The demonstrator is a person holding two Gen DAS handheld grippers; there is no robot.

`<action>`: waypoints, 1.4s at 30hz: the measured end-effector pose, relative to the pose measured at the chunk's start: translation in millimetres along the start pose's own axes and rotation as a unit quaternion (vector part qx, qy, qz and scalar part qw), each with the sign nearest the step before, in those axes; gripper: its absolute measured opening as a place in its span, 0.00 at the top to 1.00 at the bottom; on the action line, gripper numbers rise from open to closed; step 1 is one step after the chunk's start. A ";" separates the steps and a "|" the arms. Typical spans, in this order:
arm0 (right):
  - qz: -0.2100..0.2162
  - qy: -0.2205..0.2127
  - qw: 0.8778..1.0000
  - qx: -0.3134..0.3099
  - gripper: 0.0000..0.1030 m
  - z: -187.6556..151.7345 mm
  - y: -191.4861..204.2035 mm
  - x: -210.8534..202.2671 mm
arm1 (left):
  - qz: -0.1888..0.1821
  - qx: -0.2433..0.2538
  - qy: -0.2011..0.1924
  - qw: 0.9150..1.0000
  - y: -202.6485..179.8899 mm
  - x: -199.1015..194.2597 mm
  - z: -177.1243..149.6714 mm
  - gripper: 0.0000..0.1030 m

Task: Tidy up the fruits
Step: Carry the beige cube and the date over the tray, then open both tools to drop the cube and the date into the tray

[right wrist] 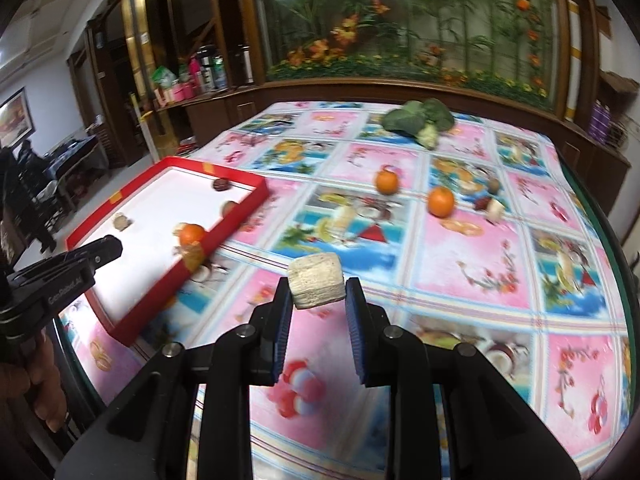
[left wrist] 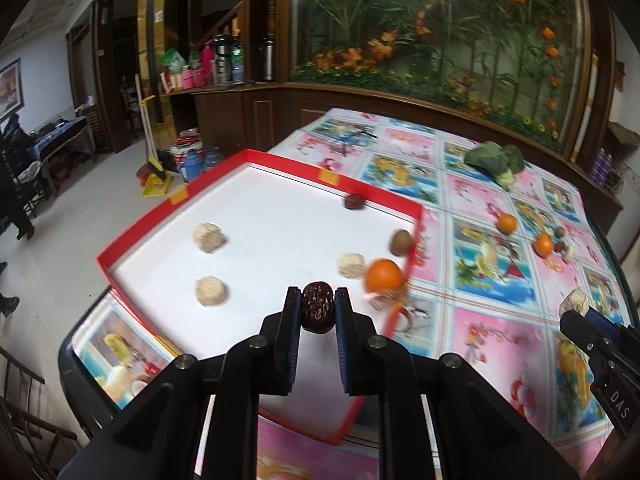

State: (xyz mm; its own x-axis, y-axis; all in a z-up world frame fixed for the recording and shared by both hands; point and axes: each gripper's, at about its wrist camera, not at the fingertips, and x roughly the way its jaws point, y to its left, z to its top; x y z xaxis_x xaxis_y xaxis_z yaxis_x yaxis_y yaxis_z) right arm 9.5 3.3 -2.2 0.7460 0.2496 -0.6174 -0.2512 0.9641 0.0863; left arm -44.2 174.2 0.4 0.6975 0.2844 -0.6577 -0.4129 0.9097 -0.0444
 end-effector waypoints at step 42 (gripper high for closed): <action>0.103 0.091 0.987 -0.080 0.72 86.4 124.2 148.0 | 0.076 -0.033 0.048 0.995 81.4 66.6 51.6 0.86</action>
State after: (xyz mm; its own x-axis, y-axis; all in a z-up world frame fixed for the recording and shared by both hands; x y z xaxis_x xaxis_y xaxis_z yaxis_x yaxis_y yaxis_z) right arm 141.9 167.8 -15.3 0.5492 0.4043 -0.7313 -0.4916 0.8640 0.1085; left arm -1.1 282.8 -8.2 0.5655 0.3840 -0.7299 -0.5493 0.8355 0.0140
